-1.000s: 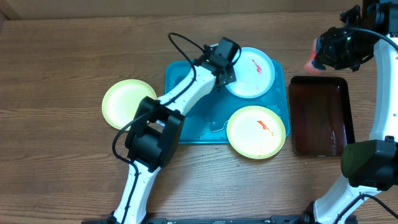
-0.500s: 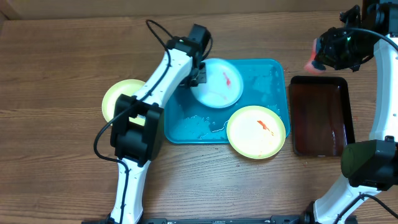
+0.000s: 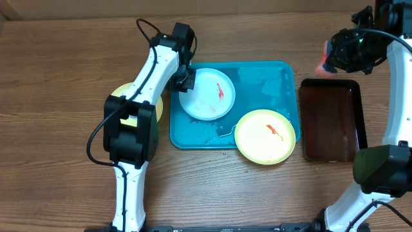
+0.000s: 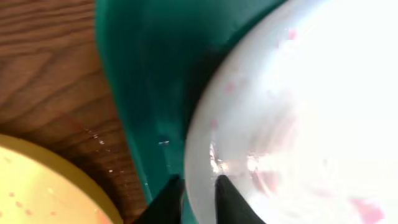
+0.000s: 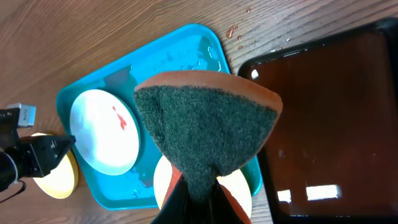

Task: Clean dirty plates on tray and stack at the side
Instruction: 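Drag the light-blue plate leftward toward the tray's left edge, then bring the sponge with right gripper down onto the light-blue plate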

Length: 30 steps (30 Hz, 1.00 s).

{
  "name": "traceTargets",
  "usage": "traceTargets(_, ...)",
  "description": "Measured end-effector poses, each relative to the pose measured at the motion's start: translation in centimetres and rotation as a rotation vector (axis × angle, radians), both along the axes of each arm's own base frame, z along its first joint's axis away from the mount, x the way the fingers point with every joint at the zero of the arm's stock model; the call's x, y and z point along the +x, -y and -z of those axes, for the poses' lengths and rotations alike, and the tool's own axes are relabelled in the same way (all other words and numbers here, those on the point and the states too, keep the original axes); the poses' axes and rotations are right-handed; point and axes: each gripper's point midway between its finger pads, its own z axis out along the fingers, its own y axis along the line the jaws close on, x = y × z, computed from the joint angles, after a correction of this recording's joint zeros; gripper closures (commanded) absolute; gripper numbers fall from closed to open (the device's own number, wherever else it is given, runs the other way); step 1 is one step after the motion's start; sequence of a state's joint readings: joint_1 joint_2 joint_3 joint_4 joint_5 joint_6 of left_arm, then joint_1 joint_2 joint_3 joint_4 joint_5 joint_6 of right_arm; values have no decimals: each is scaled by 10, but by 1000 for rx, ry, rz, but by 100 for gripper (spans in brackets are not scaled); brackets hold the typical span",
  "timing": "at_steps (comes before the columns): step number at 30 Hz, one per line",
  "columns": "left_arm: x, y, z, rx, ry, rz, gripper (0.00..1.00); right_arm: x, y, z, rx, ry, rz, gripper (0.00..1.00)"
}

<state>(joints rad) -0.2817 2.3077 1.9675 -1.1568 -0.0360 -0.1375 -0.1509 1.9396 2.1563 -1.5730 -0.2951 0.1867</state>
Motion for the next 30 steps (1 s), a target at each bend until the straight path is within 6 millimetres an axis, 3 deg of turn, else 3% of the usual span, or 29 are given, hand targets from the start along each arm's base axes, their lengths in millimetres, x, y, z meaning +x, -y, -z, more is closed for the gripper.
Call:
traceTargets(1, -1, 2, 0, -7, -4, 7, 54, 0, -1, 0, 0, 0, -3, 96)
traceTargets(3, -5, 6, 0, -21, -22, 29, 51, 0, -5, 0, 0, 2, -13, 96)
traceTargets(10, -30, 8, 1, -48, -127, -92, 57, 3, -22, -1, -2, 16, -54, 96)
traceTargets(14, -34, 8, 4, -53, -144, -175, 57, 4, -22, -1, -2, 17, -56, 96)
traceTargets(21, -36, 5, 31, -41, -132, -278, 57, 4, -22, -1, -3, 18, -59, 96)
traceTargets(30, -14, 7, 30, -73, -22, -320, 91, 6, -22, -2, -5, 28, -59, 96)
